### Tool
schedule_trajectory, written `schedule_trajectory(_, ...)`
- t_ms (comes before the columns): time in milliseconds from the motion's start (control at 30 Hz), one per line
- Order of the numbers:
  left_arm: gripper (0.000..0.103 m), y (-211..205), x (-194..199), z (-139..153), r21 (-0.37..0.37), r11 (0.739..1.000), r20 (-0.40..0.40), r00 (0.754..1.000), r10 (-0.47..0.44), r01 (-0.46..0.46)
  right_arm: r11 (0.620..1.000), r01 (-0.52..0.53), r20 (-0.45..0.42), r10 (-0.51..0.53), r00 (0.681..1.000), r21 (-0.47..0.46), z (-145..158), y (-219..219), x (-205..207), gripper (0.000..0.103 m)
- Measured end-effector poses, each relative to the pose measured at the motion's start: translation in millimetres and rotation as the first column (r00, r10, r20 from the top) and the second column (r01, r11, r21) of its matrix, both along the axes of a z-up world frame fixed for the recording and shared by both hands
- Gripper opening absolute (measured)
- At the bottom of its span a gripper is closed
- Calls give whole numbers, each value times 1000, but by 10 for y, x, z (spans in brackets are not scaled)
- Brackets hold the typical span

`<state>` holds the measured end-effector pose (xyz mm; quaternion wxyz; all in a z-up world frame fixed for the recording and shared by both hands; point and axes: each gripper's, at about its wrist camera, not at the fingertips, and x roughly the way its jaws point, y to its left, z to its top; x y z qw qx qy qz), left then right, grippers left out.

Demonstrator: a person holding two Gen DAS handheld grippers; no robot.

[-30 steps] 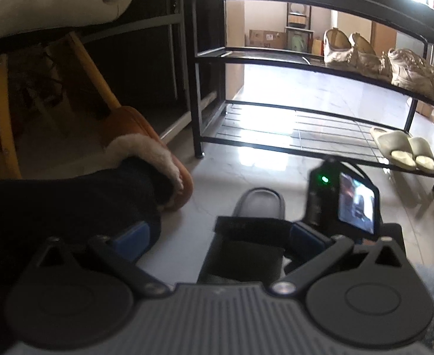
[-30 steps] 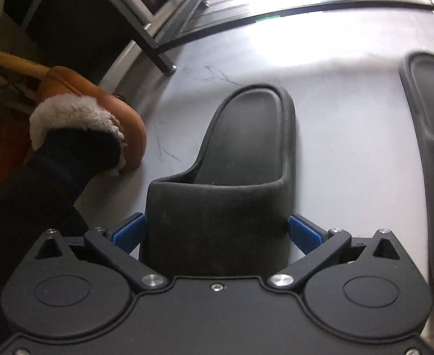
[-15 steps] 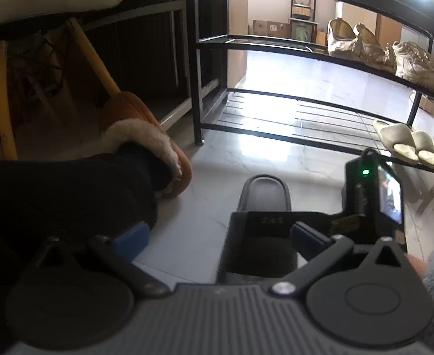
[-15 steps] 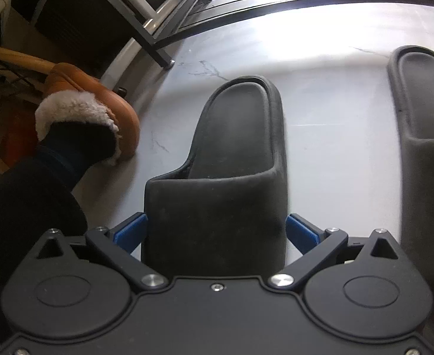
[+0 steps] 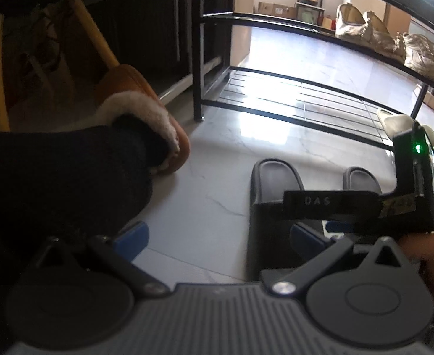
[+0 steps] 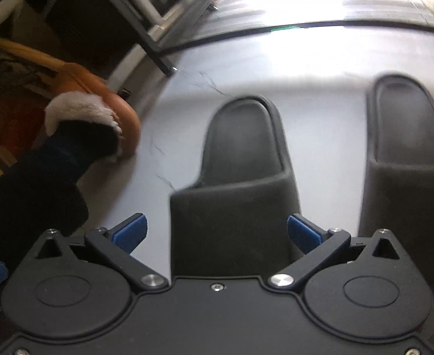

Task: Organize scattered shoes
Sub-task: 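Lower the slipper with the right tool beside the other black slipper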

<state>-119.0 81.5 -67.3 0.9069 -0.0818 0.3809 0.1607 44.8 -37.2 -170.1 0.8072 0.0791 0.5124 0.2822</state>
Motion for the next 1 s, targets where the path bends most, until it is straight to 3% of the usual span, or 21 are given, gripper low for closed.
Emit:
schedule_trajectory(233, 102, -44, 17, -29, 23, 1000, -15, 1000, -16, 16, 982, 8, 102, 11, 995, -190, -112, 341, -51, 103)
schedule_trajectory(400, 102, -72, 26, -28, 32, 999, -26, 999, -24, 25, 981, 0, 123, 24, 992, -193, -126, 326, -65, 103)
schedule_trajectory(633, 102, -42, 22, -19, 29, 1000, -24, 1000, -4, 5, 979, -9, 77, 25, 997, -202, -66, 179, -132, 103)
schedule_trajectory(800, 102, -56, 42, -47, 21, 1000, -41, 999, -10, 11, 981, 29, 96, -11, 995, -189, -36, -157, -190, 103)
schedule_trajectory(1000, 102, -81, 58, -69, 25, 999, -50, 999, -21, 22, 984, 15, 134, 9, 991, -177, -20, -268, -239, 103)
